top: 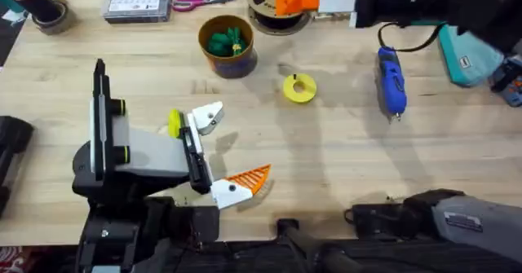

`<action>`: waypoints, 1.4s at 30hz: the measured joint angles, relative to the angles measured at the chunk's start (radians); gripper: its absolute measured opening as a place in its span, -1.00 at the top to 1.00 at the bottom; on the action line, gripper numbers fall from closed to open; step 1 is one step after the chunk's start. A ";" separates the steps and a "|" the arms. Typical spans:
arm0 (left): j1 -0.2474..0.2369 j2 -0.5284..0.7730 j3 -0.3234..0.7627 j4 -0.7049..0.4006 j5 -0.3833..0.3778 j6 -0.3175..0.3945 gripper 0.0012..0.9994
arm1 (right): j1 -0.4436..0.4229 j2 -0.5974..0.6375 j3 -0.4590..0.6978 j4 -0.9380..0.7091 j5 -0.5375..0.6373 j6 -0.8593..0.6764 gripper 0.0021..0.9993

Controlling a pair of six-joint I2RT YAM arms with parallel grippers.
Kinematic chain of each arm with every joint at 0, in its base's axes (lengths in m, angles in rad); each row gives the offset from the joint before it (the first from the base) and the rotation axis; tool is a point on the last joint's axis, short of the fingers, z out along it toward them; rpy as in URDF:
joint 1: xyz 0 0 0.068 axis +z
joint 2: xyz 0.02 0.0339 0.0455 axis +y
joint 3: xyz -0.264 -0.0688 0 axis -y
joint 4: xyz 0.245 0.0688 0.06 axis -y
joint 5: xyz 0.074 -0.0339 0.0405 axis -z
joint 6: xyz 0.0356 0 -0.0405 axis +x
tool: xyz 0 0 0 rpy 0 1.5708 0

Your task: Pick up the gripper from the table and insert it into the empty holder that is missing its gripper. Then pick up a screw, insert it into the mounting hole, and use the screwdriver to tighten it. Finally, clean up the table by picking up the vegetable and placing it into the bucket.

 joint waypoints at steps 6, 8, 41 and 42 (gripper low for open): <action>0.000 0.000 0.000 0.000 0.000 0.000 -0.97 | -0.043 0.000 -0.139 0.385 -0.204 0.219 0.99; 0.000 0.000 0.000 0.000 0.000 0.000 -0.97 | -0.056 0.000 -0.187 0.508 -0.258 0.302 0.99; 0.000 0.000 0.000 0.000 0.000 0.000 -0.97 | 0.013 0.395 -0.382 1.546 -0.773 1.241 0.99; 0.000 0.000 0.000 0.000 0.000 0.000 -0.97 | 0.019 0.397 -0.411 1.546 -0.773 1.250 0.99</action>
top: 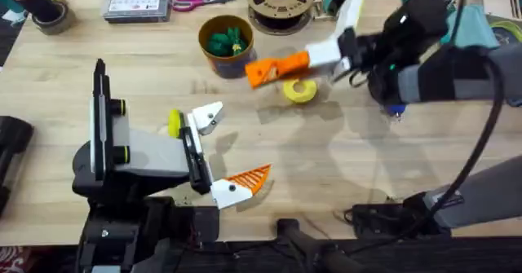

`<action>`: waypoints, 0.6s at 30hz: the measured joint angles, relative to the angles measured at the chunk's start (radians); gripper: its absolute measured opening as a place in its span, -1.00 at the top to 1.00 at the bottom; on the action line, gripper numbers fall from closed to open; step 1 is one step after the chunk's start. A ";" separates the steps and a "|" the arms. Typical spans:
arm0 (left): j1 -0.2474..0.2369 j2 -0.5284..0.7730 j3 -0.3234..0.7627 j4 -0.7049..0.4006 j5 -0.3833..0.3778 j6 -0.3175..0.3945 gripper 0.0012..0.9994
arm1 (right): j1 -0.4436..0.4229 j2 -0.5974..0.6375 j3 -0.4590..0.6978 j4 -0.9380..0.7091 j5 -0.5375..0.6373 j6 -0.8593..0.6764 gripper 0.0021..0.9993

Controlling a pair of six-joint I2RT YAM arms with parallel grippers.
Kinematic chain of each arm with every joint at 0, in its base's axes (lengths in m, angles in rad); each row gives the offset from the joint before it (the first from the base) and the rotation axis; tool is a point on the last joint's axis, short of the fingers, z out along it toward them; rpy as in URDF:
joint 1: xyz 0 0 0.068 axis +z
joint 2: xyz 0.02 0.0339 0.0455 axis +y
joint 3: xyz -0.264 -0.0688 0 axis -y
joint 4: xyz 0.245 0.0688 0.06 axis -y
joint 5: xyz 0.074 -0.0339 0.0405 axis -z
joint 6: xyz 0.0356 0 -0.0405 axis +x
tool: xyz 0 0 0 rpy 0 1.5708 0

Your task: Pick up the gripper from the table and insert it into the empty holder that is missing its gripper. Then pick up a screw, insert it into the mounting hole, and use the screwdriver to tighten it. Finally, clean up the table by picking up the vegetable and placing it into the bucket.

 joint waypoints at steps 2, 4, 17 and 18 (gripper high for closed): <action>0.000 0.000 0.000 0.000 0.000 0.000 -0.97 | 0.007 0.007 -0.042 0.004 0.005 0.010 0.99; 0.000 0.000 0.000 0.000 0.000 0.000 -0.97 | 0.011 0.008 -0.085 0.007 0.017 0.016 0.99; 0.000 0.000 0.000 0.000 0.000 0.000 -0.97 | 0.052 0.009 -0.156 0.121 0.099 0.020 0.99; 0.000 0.000 0.000 0.000 0.000 0.000 -0.97 | 0.060 0.009 -0.159 0.141 0.108 0.022 0.99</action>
